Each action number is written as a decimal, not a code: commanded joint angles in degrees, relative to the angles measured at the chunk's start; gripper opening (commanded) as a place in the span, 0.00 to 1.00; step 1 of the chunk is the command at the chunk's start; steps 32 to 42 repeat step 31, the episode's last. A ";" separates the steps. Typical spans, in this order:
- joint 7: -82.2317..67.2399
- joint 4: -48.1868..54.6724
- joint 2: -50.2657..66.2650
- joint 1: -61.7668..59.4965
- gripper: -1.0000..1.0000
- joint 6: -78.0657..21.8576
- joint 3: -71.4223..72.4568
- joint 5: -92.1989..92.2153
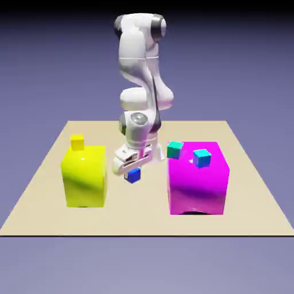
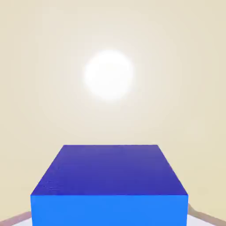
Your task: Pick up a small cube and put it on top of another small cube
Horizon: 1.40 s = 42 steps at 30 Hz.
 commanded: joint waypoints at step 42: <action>-34.12 24.52 -18.18 27.60 1.00 -38.67 13.21 17.34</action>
